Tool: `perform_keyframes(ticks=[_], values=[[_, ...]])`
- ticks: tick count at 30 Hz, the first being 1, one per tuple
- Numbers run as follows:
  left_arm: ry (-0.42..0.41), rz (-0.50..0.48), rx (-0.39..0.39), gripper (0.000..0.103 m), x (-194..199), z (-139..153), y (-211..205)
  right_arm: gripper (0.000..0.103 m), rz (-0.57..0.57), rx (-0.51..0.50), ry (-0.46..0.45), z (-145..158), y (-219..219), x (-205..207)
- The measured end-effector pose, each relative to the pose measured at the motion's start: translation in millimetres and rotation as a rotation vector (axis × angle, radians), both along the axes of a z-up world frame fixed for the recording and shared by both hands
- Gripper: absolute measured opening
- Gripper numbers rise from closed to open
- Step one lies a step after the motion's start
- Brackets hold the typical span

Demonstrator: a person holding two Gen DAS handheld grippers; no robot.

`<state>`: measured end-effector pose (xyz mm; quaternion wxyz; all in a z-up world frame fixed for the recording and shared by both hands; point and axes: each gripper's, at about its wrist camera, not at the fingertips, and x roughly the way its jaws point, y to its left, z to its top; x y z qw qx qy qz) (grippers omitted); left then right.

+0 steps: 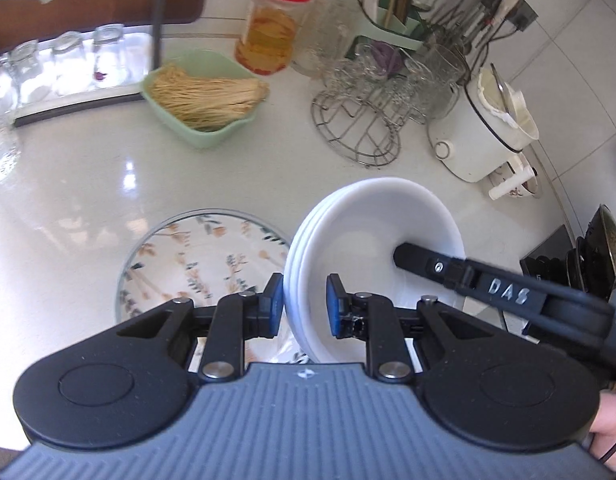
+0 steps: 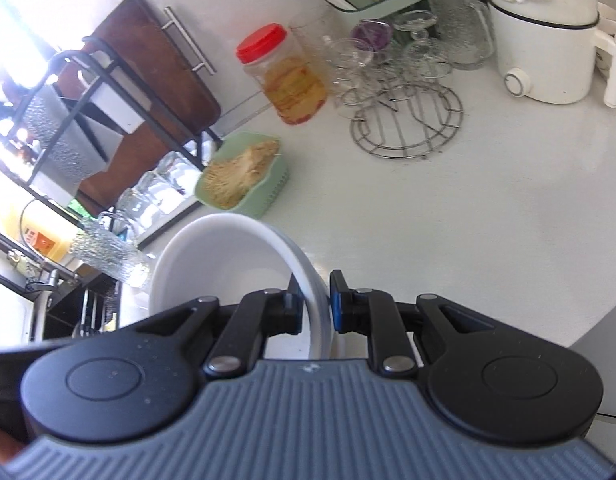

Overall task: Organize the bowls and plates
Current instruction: 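Carry the white bowl stack with the left gripper onto the floral plate stack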

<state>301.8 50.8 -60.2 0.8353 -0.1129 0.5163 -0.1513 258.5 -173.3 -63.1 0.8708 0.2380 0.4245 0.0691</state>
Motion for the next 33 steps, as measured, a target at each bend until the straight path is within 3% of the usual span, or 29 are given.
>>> perform_keyframes(ticks=[7,21,31,33], values=[[0.005,0.093,-0.002,0.024,-10.1,-5.7,36.6,0.023,0.054,0.039,0.006,-4.6,27.7,4.0],[0.1,0.197,0.011,0.024,-10.2,-67.0,63.4,0.022,0.175,-0.014,0.14,-57.8,63.4,26.7],[0.08,0.215,-0.005,0.025,-4.0,-70.3,72.7,0.022,0.191,-0.053,0.13,-64.7,71.6,34.6],[0.075,0.202,0.02,0.031,-3.3,-66.5,72.0,0.023,0.183,-0.055,0.117,-61.8,70.6,33.2]])
